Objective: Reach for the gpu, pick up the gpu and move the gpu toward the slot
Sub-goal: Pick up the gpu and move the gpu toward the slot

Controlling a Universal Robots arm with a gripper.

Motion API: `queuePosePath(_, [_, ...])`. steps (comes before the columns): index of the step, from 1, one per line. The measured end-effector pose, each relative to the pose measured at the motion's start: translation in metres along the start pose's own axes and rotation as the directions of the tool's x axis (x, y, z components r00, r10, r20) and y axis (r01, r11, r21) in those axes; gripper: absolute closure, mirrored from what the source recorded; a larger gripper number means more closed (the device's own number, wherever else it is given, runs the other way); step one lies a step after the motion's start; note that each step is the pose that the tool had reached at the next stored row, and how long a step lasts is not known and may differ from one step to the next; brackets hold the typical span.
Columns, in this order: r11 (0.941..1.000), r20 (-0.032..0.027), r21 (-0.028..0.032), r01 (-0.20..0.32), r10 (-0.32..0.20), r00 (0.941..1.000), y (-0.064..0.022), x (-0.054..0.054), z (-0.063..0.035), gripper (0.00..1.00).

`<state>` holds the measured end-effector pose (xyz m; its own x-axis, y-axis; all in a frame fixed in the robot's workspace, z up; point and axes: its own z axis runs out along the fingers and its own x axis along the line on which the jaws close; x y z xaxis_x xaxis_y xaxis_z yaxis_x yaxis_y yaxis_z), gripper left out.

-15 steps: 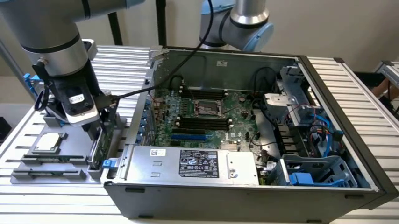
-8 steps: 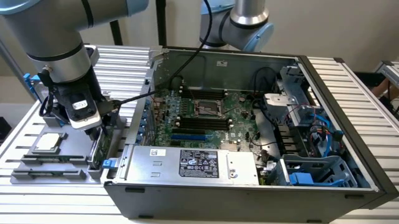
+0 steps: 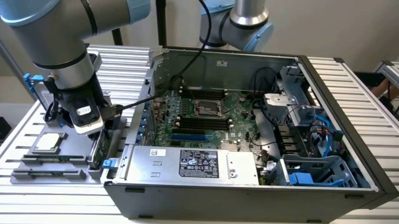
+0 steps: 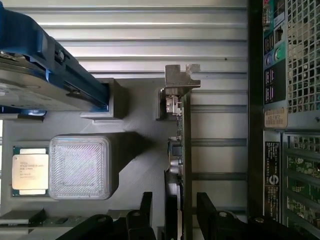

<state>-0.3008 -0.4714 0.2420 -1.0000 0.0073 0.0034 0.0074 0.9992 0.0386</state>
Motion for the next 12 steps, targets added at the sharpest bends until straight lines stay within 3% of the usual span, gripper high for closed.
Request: queuePosePath(12, [1.0, -0.0012, 0.0001, 0.0, 0.0, 1.0, 0.0008, 0.0, 0.0003, 0.52])
